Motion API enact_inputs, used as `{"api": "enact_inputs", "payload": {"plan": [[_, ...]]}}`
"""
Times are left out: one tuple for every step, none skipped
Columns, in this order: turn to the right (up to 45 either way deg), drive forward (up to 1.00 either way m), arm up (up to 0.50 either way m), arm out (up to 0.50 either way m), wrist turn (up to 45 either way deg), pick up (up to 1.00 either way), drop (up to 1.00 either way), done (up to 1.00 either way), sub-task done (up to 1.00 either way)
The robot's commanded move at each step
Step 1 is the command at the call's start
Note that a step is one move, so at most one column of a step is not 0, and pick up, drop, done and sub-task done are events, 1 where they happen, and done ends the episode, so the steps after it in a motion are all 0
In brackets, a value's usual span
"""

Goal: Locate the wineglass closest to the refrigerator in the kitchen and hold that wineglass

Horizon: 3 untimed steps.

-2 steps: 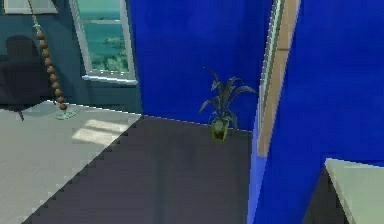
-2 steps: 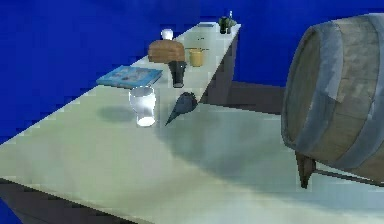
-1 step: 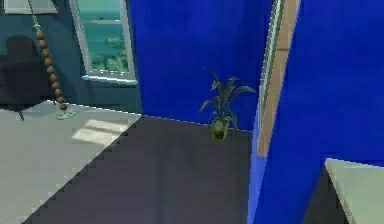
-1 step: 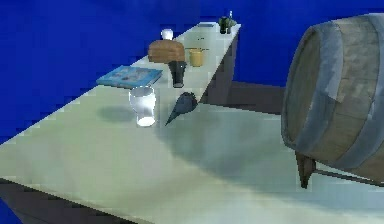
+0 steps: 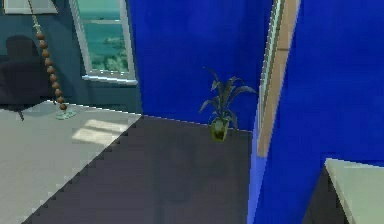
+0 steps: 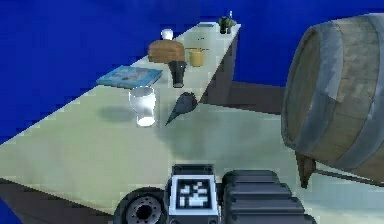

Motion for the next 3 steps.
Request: {"api": "enact_inputs", "payload": {"plan": [[0.0,0.0,0.0,0.4,0.0,0.0,0.0,0.0,0.0],[0.0,0.0,0.0,0.0,45.0,0.0,0.0,0.0,0.0],[0.0,0.0,0.0,0.0,45.0,0.0,0.0,0.0,0.0]]}}
